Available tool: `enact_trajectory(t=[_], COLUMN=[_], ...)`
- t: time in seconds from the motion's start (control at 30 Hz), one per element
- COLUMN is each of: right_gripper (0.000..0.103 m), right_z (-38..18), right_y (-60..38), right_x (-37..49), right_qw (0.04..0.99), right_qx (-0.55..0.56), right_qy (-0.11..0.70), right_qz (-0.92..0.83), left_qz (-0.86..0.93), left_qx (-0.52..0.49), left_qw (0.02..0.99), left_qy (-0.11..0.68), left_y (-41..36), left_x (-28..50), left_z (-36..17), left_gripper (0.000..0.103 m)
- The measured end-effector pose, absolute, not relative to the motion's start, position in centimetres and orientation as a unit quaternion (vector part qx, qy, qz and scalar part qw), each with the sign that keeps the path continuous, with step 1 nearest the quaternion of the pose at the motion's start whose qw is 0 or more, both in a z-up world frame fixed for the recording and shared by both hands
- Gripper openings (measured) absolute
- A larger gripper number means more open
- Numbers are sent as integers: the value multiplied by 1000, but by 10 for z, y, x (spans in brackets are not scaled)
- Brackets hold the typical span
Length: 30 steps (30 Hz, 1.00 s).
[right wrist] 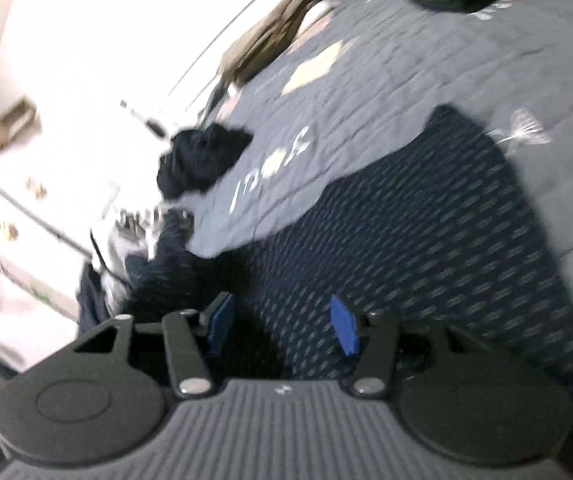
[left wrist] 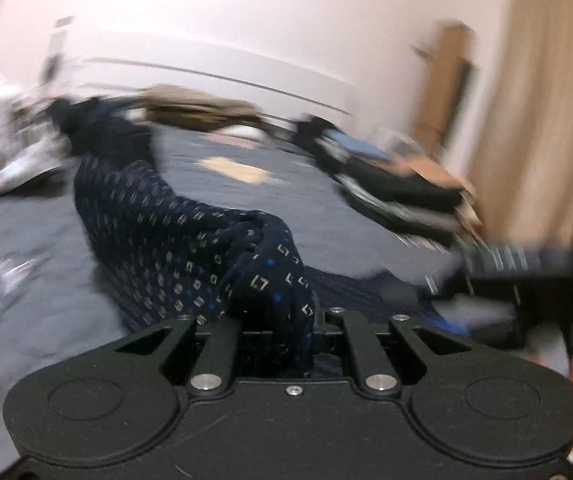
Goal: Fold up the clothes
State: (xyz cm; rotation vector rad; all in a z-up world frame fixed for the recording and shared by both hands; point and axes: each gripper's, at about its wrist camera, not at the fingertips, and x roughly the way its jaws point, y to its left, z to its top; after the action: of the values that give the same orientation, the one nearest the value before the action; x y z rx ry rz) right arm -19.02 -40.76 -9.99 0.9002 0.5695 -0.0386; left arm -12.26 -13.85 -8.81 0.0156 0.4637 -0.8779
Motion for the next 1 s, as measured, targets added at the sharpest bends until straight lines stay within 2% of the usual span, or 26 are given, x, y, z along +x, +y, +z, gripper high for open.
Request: enact_trajectory(t=[0.13, 0.2, 0.23, 0.3, 0.33, 0.37, 0.53, 0.6, 0.67, 0.73, 1.0], right_gripper=[53, 53, 53, 53, 53, 53, 53, 53, 53, 53, 53], right_z=[-103, -107, -110, -116, -117, -118, -114, -113, -112, -113, -116], right_y=[-440, -451, -455, -458, -458, -458, -452, -449, -446, -441, -392], right_x=[-208, -212, -214, -215, -216, -216, -225, -231, -238, -244, -241], right_qw=[849, 846, 845, 841, 841, 843, 847, 848, 847, 845, 867], right_qx=[456, 457, 457, 457, 454, 447, 432, 431, 432, 434, 375], right_qy=[266, 271, 276, 288, 293, 299, 309, 310, 310, 310, 328], right_qz=[-25, -28, -29, -32, -31, -28, -13, -11, -11, -10, -10], left_qz=[-488, -499, -498, -496, -498, -501, -517, -524, -523, -512, -446], left_qx=[117, 168, 181, 197, 196, 191, 144, 120, 99, 83, -6], left_qw=[833, 810, 809, 814, 813, 811, 809, 810, 815, 826, 860], left_qy=[233, 259, 252, 229, 230, 235, 241, 233, 228, 221, 250], left_y=[-200, -223, -226, -228, -226, -224, -203, -192, -182, -174, -149], left_x=[-159, -171, -177, -187, -189, -191, -187, -182, -172, -160, -104], left_z=[-113, -135, -141, -150, -151, -150, -117, -101, -88, -80, -66], left_gripper=[11, 15, 19, 33, 45, 52, 69, 71, 79, 83, 83])
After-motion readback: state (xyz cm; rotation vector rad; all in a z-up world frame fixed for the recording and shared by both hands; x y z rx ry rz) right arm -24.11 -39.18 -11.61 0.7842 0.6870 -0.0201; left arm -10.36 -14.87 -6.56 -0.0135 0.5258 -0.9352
